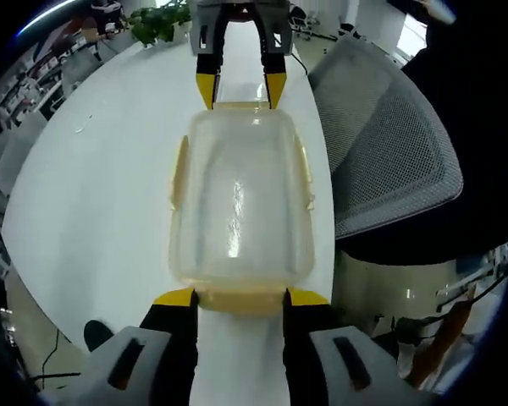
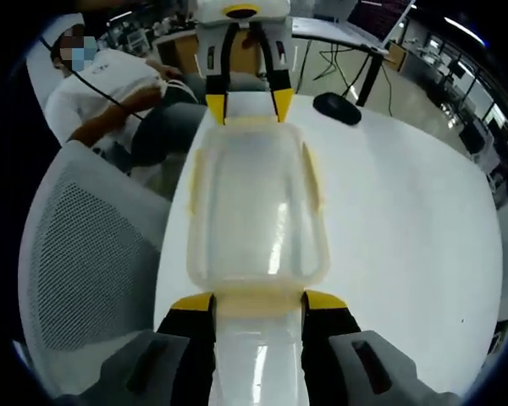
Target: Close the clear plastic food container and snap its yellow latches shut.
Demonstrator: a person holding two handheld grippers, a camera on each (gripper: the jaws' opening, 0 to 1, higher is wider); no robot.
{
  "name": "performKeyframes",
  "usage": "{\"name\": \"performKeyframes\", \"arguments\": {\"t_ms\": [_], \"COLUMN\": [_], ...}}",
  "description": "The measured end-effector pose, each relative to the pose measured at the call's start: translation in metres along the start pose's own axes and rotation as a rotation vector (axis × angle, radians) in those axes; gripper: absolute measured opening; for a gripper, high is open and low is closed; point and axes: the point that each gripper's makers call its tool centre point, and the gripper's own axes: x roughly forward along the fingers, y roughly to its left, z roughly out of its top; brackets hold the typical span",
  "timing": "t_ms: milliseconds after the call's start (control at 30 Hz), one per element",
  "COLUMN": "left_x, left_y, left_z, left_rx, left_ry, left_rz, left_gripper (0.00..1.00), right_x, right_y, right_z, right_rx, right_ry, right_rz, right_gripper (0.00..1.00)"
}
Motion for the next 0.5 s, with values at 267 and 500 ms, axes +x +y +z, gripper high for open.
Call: {"name": "performKeyframes", "arguments": {"t_ms": [267, 500], "left_x": [-0.005, -0.002], "left_y": [0.004, 0.004], "left_z": [0.007, 0.019], "left_rx": [-0.022, -0.031], "left_ry": [-0.008, -0.008], "left_rz": [0.005, 0.008], "left_gripper": [0.38, 0.38], "right_x": [-0.011, -0.019], "right_y": [-0.008, -0.009], "right_z": [0.0, -0.011], "right_rx": [-0.015, -0.028], "right_ry": [-0.012, -0.016], "right_rz": [0.002, 0.005], "right_gripper": [0.38, 0.38]}}
